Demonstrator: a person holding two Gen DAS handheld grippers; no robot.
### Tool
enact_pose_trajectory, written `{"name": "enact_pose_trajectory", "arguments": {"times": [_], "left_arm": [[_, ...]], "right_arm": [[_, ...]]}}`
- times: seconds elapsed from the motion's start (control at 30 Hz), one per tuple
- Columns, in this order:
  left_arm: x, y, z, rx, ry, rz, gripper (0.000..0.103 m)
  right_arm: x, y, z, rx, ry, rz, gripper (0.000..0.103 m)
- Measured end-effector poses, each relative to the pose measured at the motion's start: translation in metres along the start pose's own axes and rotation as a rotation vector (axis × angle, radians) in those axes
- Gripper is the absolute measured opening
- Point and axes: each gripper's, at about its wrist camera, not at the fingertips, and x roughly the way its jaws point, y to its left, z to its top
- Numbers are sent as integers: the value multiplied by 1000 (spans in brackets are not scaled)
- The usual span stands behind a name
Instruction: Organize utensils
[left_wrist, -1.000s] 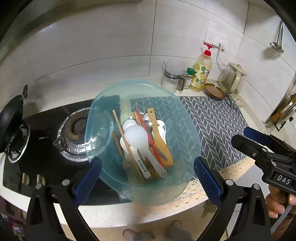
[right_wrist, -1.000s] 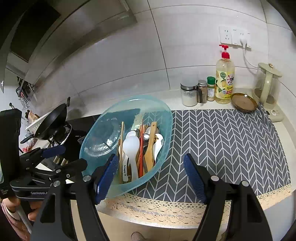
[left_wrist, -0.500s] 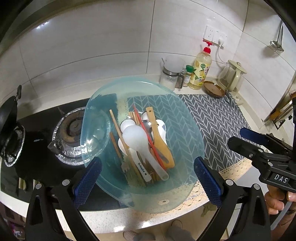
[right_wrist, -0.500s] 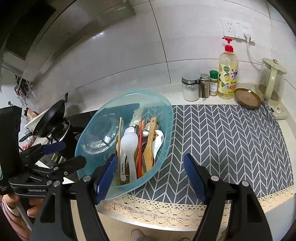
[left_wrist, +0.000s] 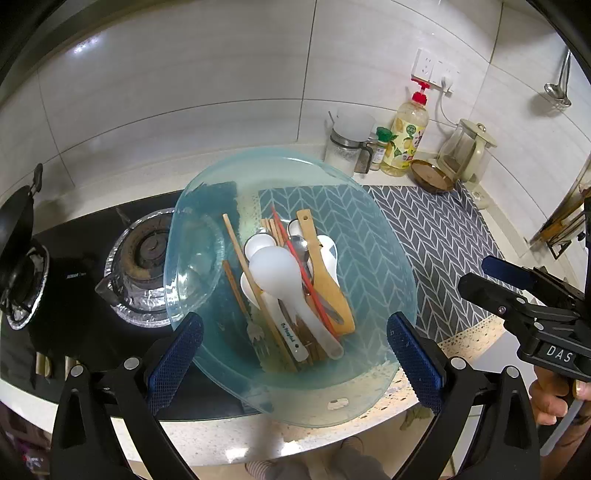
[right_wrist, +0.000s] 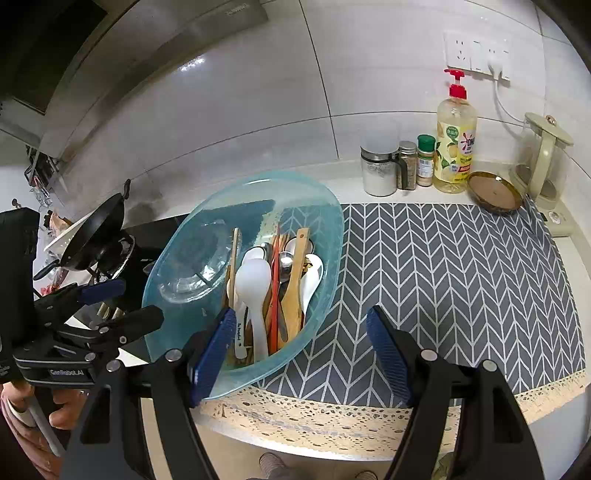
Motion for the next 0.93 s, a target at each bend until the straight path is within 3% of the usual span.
{"name": "enact_pose_trajectory", "arguments": {"times": [0.93], "left_arm": [[4, 7, 9, 45, -8, -11, 99]], "right_arm": [[6, -3, -1, 2, 7, -13, 71]]}}
